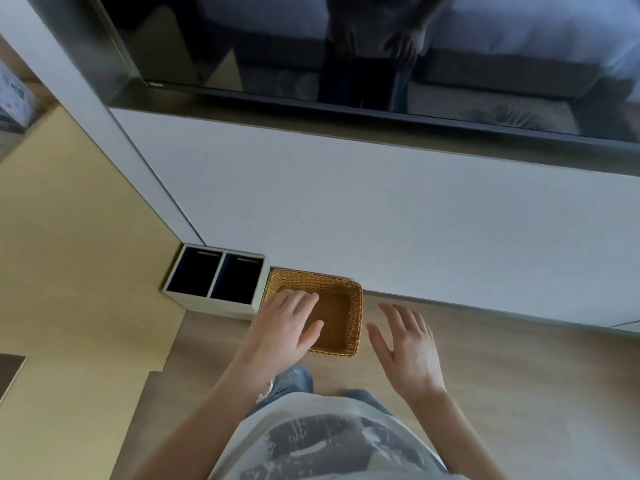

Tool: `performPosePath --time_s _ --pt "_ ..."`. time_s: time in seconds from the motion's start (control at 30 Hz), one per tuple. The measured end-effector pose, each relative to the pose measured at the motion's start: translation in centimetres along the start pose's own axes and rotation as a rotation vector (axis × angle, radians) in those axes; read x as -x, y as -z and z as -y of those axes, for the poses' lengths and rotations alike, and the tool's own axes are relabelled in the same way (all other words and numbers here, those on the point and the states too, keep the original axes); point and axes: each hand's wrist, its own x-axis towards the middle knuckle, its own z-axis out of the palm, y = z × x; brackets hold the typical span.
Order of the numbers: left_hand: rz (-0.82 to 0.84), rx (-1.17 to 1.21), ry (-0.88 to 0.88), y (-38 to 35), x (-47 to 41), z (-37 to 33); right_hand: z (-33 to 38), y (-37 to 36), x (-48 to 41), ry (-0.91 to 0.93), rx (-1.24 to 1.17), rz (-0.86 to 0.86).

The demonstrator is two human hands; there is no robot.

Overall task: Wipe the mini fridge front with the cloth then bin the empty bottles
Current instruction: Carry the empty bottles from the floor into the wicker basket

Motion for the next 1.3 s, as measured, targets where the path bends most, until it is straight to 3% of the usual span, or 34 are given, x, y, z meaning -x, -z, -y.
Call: performPosePath --time_s 0.17,0.33,0.63,0.87,1.07,1.3 --pt "-0.009 -0.006 0.119 -0.1 1.9 -1.9 -0.9 0.7 -0.1 0.085 -0.042 0.067" --pt "-0.07 -0.02 0.351 0.7 6.0 -3.9 0.2 0.7 -1.8 0.309 -0.076 0.186" --pt "-0.275 -0.061 0.763 4.5 20.4 -4.1 11.4 -2.4 -1.2 0.682 -0.164 0.275" --pt "-0.367 -0.077 1.157 4.3 38.5 -6.9 23.9 -8.3 9.7 1.004 -0.194 0.543" --pt "-0.316 -0.113 1.505 6.2 56.7 -11.4 34.8 -12.3 24.3 1.211 -0.227 0.747" --pt "-0.493 -0.148 1.785 7.9 68.9 -13.2 45.5 -13.4 35.8 1.424 -0.314 0.847"
